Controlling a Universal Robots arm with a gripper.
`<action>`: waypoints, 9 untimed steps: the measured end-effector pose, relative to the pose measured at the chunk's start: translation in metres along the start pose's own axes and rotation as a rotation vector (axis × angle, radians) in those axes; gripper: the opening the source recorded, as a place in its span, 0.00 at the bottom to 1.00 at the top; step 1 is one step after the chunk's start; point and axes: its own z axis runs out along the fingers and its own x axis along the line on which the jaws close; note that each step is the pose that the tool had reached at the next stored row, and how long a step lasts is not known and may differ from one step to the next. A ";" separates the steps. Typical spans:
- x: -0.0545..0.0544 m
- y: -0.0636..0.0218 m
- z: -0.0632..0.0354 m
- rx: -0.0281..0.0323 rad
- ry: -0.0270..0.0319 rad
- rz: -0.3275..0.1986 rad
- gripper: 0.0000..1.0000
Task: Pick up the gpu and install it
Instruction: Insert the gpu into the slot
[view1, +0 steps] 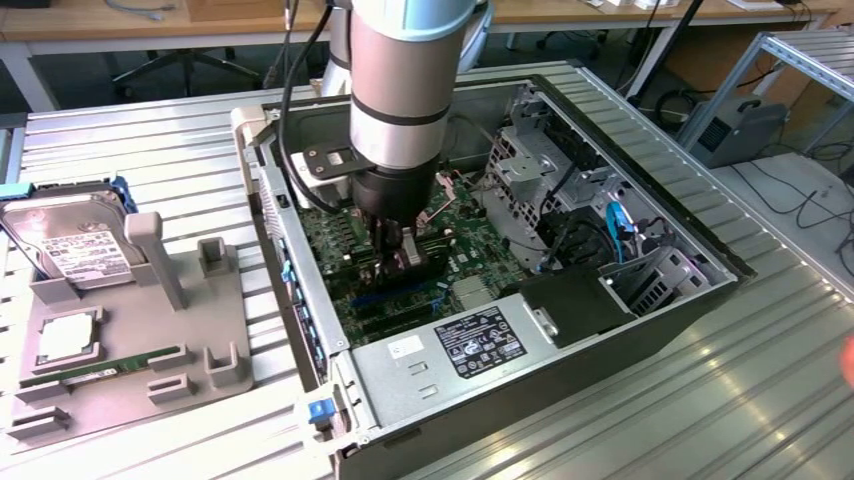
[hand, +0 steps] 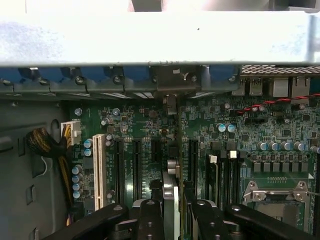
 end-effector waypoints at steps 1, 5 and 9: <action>0.000 0.0000 0.0000 0.0001 0.0000 -0.001 0.27; 0.000 0.0000 0.0001 0.0001 -0.0001 -0.001 0.27; 0.000 0.0000 0.0004 0.0001 0.0000 -0.001 0.27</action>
